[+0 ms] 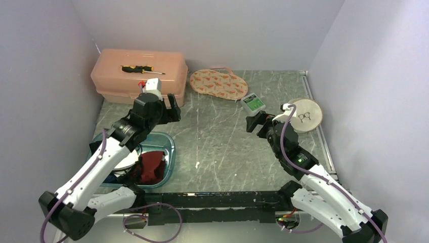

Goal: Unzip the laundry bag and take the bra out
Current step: Pick up the laundry bag at the center of the board.

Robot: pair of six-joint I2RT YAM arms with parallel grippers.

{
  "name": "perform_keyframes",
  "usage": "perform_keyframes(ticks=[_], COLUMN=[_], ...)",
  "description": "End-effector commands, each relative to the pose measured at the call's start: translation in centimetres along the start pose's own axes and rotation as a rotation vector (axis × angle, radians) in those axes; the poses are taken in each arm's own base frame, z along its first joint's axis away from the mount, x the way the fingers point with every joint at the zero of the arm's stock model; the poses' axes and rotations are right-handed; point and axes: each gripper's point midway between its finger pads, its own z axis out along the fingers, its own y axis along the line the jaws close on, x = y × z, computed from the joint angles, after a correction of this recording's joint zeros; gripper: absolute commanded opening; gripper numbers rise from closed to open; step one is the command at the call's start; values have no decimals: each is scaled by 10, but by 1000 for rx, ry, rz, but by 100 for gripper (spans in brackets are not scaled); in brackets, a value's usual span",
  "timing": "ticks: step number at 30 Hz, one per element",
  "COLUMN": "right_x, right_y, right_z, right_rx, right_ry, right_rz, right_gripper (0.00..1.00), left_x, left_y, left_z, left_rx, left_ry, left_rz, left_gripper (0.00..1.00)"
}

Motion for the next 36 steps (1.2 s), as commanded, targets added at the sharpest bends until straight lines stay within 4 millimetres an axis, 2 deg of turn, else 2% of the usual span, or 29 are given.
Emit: perform_keyframes(ticks=[1,6,11,13,16,21,23,24,29,32,33,36], right_x=[-9,-4,-7,-11,-21,-46,-48,-46,-25,-23,-14,-8], right_y=[8,10,-17,-31,-39,-65,-70,-68,-32,-15,-13,9], right_z=[0,-7,-5,-5,-4,2,14,23,73,103,112,140], right_rx=[-33,-93,79,182,235,259,252,233,-3,-56,-52,-79], right_ry=[-20,-23,-28,-14,-17,-89,-87,-69,-1,38,67,99], right_rz=[-29,-89,-45,-51,-41,137,203,246,468,546,570,620], right_gripper=[100,100,100,99,99,97,96,95,89,88,87,86], left_x=[-23,-20,-17,-17,-16,-18,-18,-19,-18,-17,-16,-16], left_y=[-15,-16,-22,-25,-30,-31,-29,-29,-29,-31,-32,-31], left_z=[-16,-17,-17,-19,-23,-28,-29,-29,-32,-32,-32,-31], left_rx=[109,117,147,165,195,196,188,185,191,200,202,193], left_ry=[-127,-116,-109,-112,-114,-121,-129,-133,-134,-131,-129,-122], left_rz=[27,53,68,73,76,58,43,37,22,20,22,23], left_gripper=[94,94,94,94,94,94,94,94,94,94,94,94])
